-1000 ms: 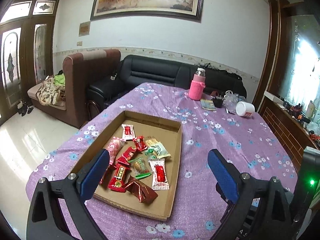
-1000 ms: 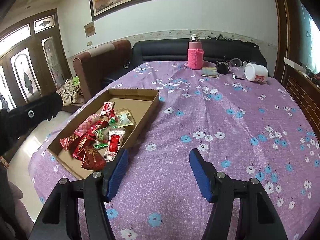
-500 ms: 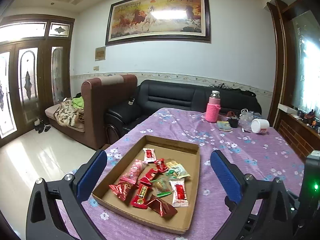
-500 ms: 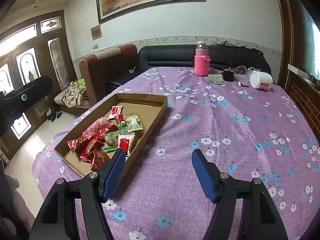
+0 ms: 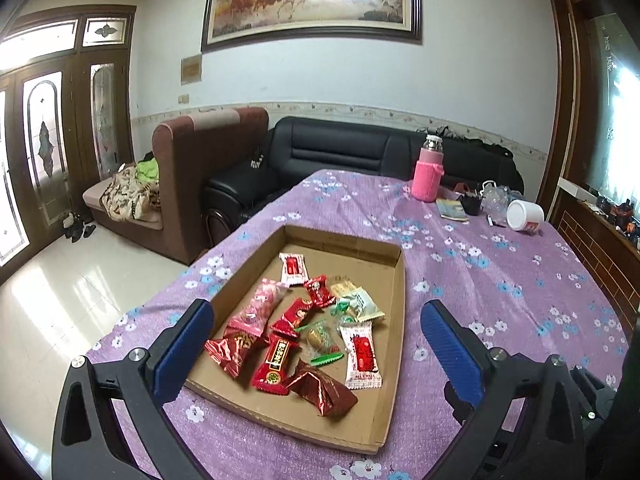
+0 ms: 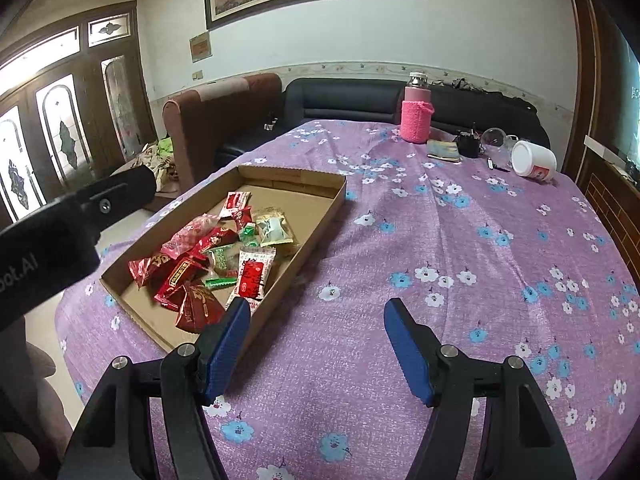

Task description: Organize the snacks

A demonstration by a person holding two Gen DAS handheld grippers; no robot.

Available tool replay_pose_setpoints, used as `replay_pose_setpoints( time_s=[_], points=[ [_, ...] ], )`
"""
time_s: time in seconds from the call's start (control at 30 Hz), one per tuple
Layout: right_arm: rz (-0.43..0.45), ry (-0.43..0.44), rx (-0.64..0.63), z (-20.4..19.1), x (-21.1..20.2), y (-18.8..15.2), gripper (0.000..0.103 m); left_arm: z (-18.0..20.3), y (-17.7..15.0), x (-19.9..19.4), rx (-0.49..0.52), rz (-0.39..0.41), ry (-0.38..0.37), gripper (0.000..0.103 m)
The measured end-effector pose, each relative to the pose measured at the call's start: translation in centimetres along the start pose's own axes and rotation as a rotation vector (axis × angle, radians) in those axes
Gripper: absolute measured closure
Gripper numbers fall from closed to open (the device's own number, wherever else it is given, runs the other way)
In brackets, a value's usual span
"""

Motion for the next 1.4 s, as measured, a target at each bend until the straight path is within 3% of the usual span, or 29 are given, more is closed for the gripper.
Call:
replay_pose_setpoints(
  time_s=[0.4,1.4],
  points=[
    [-0.018,-0.004,0.008,0.2,0.4,-0.4,0.029,0.6,-1.2,1.1,0.013,-0.066,-0.017,0.000],
    [-0.017,-0.005,0.008,0.1,0.2,-0.6,0.028,0.6,-1.1,0.9,0.011,-0.060,-0.015,0.000]
  ],
)
Point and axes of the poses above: each gripper's, at about its wrist camera, not at the fingertips, and x roughly the way its jaws point, z to its right, y to its top, the point moved 6 cm from there along x, roughly the way its jaws point, and after that the axes turned 12 degrees about z, right-handed, at the moved point
